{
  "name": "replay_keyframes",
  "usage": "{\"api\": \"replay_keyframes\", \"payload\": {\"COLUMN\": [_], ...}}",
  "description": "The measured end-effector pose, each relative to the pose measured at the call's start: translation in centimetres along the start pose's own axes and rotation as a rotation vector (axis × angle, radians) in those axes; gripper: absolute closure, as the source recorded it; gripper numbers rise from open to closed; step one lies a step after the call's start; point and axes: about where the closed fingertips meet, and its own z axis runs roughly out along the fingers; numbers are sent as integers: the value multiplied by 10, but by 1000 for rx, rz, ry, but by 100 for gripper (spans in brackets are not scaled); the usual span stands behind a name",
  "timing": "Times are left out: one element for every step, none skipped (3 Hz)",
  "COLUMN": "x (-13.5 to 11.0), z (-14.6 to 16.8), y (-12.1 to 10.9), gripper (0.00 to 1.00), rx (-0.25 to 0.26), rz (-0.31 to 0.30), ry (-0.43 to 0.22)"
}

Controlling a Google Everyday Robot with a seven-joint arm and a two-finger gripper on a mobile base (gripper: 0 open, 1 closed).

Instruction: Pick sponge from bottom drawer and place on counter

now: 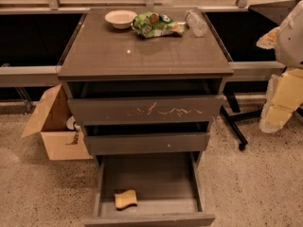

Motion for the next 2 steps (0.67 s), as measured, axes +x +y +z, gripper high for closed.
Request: {"api": "replay_keyframes", "payload": {"x": [-1,-1], "z": [0,27], "y": [0,-2], "gripper": [0,0], "rx": [3,-31], "rz": [-6,-32], "ry": [-8,-64]}}
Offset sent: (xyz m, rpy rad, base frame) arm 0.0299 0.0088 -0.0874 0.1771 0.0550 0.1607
